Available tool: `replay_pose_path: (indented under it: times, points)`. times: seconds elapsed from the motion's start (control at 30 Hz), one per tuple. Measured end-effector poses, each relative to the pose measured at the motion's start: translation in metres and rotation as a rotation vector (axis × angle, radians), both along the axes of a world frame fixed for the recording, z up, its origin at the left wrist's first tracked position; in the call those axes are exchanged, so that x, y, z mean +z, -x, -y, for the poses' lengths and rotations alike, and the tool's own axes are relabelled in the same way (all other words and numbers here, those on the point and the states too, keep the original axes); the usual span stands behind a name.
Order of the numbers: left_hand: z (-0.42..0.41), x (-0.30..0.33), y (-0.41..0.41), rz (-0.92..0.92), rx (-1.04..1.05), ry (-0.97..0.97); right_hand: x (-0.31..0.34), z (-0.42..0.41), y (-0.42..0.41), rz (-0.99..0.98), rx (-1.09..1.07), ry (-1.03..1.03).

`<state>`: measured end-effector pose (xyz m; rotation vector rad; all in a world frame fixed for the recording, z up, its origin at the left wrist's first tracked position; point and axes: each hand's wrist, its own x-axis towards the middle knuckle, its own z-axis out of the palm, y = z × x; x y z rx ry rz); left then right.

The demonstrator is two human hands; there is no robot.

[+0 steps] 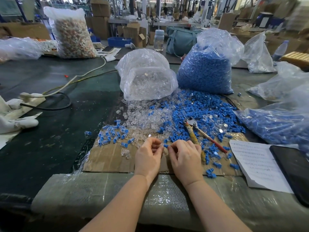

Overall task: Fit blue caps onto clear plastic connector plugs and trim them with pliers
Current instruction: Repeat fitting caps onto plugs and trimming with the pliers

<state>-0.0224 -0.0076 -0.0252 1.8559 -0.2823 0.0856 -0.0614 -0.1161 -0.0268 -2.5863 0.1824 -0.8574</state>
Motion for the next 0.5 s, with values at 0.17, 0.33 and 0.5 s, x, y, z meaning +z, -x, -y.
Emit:
replay_pose_path:
  times: [0.17,0.33,0.5]
  points:
    - [-0.0007,0.0004,0.0003,0.016,-0.009,-0.022,0.0001,0.0003,-0.0002,-0.010,0.014,0.011]
    - [-0.0010,-0.0021,-0.0017,0.009,-0.021,0.017,-0.0012,0.0005,-0.0014,0.030,0.008,0.034]
    - [-0.0004,-0.0040,-0.0031,-0.063,-0.033,0.071,-0.0027,0.0018,-0.0019,0.039,0.014,0.058]
